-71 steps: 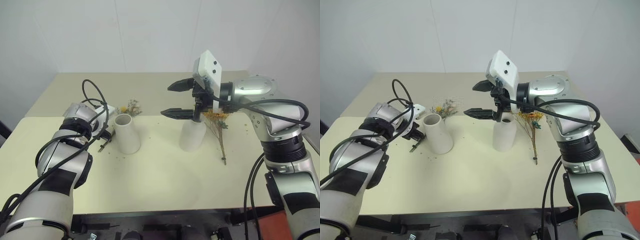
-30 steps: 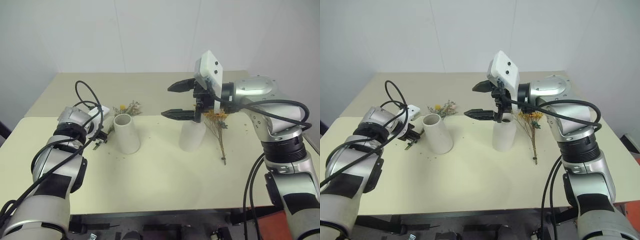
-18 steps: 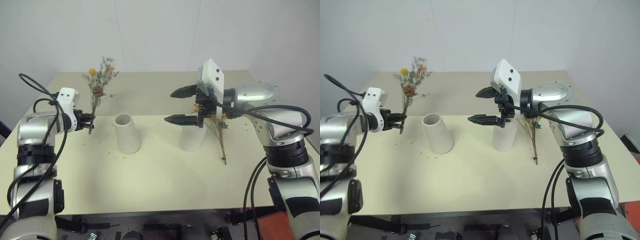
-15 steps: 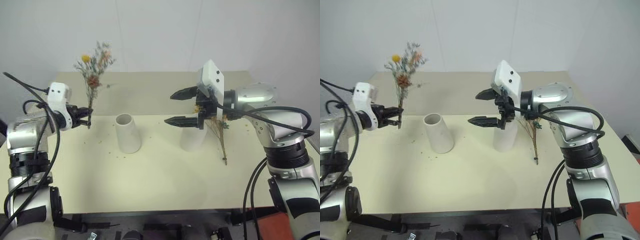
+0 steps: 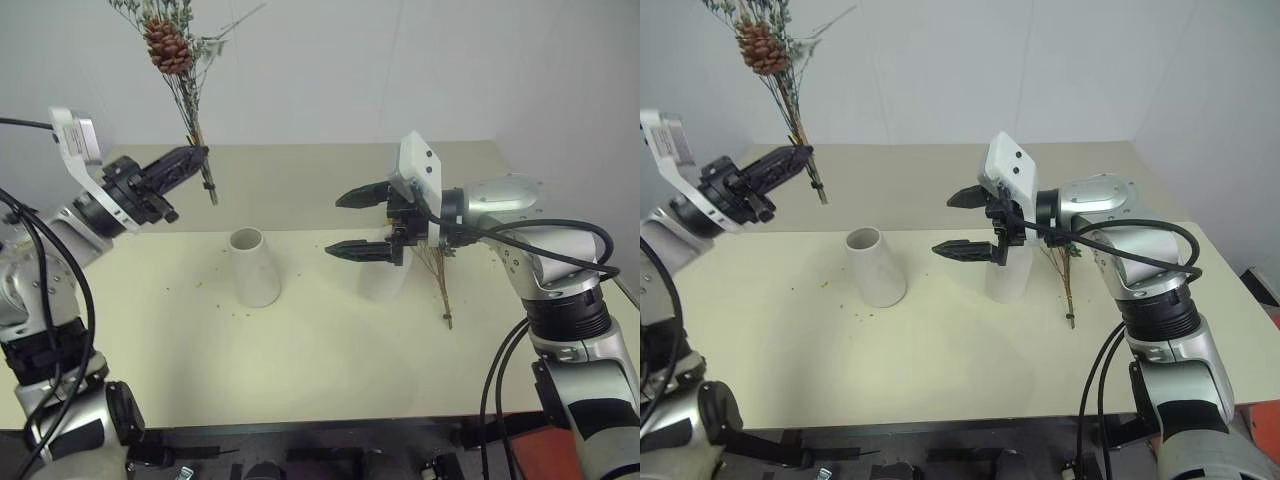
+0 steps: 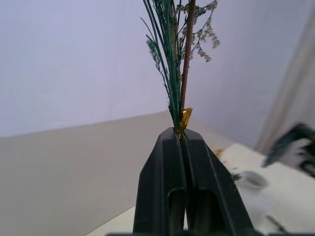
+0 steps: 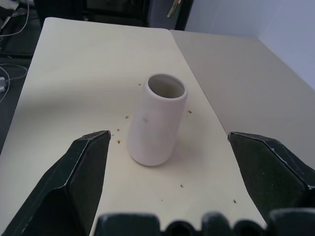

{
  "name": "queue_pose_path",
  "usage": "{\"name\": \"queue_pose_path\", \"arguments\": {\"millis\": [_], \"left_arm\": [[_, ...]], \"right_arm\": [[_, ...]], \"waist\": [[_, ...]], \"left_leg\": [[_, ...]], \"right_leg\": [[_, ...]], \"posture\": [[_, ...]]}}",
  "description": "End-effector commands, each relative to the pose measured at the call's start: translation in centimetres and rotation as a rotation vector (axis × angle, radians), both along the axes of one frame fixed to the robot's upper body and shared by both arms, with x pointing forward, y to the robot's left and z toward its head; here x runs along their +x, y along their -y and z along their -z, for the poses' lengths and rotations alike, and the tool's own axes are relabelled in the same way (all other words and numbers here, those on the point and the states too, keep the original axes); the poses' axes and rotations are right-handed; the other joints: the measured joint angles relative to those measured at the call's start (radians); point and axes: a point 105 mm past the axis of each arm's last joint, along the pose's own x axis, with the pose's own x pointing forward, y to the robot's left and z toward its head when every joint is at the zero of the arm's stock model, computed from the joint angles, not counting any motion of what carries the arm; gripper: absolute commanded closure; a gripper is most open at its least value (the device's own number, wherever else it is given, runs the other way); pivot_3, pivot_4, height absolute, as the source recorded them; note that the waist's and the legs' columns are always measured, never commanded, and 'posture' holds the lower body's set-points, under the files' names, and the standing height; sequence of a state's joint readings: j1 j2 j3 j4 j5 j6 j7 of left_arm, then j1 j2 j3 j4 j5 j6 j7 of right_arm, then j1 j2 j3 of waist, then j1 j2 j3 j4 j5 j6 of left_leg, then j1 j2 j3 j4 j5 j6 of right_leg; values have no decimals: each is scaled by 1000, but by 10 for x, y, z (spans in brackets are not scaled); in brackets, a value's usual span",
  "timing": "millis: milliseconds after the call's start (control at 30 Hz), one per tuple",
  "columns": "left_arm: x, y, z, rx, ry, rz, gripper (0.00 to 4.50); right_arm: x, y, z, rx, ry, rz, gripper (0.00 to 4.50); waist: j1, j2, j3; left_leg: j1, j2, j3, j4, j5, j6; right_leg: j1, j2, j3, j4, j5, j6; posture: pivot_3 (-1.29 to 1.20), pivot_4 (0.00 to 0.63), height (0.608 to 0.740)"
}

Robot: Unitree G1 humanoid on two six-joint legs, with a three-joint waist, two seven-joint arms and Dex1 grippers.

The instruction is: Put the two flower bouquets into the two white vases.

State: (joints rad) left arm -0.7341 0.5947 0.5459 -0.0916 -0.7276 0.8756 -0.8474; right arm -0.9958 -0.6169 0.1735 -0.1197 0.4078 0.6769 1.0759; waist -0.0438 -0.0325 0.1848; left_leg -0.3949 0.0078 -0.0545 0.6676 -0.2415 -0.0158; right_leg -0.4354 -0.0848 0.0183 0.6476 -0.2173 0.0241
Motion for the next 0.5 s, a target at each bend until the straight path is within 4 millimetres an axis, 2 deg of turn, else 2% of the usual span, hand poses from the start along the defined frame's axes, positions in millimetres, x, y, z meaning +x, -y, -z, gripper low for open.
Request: {"name": "queue_pose_path", "arguments": {"millis": [33, 500], "left_arm": [[-10, 3, -8, -20, 107, 18, 4479], [-5, 25, 32, 55, 126, -14, 4479]], "right_arm": [[-7, 0, -11, 19, 48, -12, 0], [-10, 1, -11, 22, 50, -2, 0]], "waist": [[0, 0, 0], [3, 0, 0]], "left_leg": [[0, 0, 0, 0, 0, 0], [0, 0, 0, 1, 0, 0]], "right_leg": [[0, 0, 0, 0, 0, 0], [0, 0, 0, -1, 0, 0]], "posture": [[0, 150, 740], [0, 150, 740]]}}
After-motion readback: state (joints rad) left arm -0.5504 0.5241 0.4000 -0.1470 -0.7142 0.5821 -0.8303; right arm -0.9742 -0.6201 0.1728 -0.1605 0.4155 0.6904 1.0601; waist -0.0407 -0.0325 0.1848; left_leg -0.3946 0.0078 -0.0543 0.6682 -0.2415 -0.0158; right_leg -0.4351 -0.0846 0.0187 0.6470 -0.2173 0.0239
